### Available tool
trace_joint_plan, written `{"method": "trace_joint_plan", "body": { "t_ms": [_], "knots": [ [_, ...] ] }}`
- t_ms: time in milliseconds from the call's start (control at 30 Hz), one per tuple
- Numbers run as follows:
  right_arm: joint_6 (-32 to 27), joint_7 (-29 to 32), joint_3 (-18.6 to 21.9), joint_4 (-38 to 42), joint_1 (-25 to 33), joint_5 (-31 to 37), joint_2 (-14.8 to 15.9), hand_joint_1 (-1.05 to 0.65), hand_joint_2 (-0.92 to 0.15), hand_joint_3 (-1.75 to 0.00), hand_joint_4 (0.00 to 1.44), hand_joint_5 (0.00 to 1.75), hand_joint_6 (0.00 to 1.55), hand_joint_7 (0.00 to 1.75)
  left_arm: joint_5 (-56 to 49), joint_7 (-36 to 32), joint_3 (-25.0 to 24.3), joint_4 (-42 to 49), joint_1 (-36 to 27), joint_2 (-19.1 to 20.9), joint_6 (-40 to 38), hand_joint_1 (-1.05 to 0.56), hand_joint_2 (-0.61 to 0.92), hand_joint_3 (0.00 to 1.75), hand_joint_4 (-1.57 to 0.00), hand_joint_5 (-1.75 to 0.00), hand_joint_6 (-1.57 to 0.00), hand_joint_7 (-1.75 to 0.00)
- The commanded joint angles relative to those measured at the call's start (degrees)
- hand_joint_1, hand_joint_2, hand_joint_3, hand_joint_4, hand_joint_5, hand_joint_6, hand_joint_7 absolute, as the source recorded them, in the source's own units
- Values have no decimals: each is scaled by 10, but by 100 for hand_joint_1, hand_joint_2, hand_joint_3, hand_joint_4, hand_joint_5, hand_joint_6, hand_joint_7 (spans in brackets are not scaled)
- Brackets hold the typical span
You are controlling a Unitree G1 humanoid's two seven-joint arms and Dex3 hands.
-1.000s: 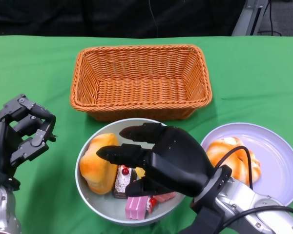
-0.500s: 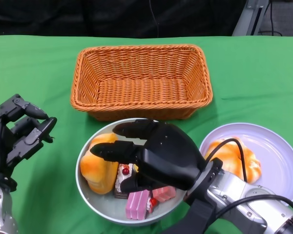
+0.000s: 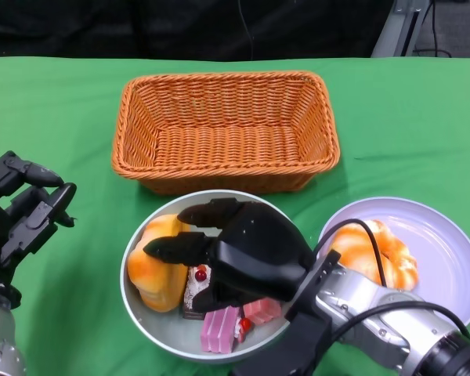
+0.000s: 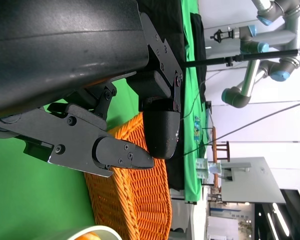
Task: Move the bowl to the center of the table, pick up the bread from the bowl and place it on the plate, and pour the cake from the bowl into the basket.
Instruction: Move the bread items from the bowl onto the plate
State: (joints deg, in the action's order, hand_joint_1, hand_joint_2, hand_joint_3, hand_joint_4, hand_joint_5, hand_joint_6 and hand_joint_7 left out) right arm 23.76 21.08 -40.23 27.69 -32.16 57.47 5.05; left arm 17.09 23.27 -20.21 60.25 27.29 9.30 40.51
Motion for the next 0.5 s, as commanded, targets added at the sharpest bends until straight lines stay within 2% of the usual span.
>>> {"method": "trace_joint_plan", "body": {
  "t_ms": [33,167,300,400,500],
  "knots": [
    [5,9,-6,22,-23,-2,-8,-57,-87,-1,54,0,58,0,6,1,-6,-1,-1,10,-16,-25,89,8,-78,-174,-71,-137],
    [4,14,-11,52,-39,-4,-19,-57,-86,0,52,0,58,0,4,6,-5,0,-3,14,-14,-25,92,5,-75,-175,-69,-143],
    [3,27,-19,80,-53,0,-25,-58,-86,0,50,0,58,0,5,2,-6,0,-1,14,-22,-26,92,5,-80,-171,-77,-132],
    [-1,30,-22,101,-62,-1,-32,-57,-87,0,48,0,57,0,-1,0,-5,12,1,16,-9,-27,92,5,-81,-174,-78,-141],
    [-2,8,-20,112,-69,-12,-35,-55,-88,0,44,0,54,0,-13,-15,-3,22,3,18,8,-26,92,9,-81,-175,-78,-145]
  ]
}}
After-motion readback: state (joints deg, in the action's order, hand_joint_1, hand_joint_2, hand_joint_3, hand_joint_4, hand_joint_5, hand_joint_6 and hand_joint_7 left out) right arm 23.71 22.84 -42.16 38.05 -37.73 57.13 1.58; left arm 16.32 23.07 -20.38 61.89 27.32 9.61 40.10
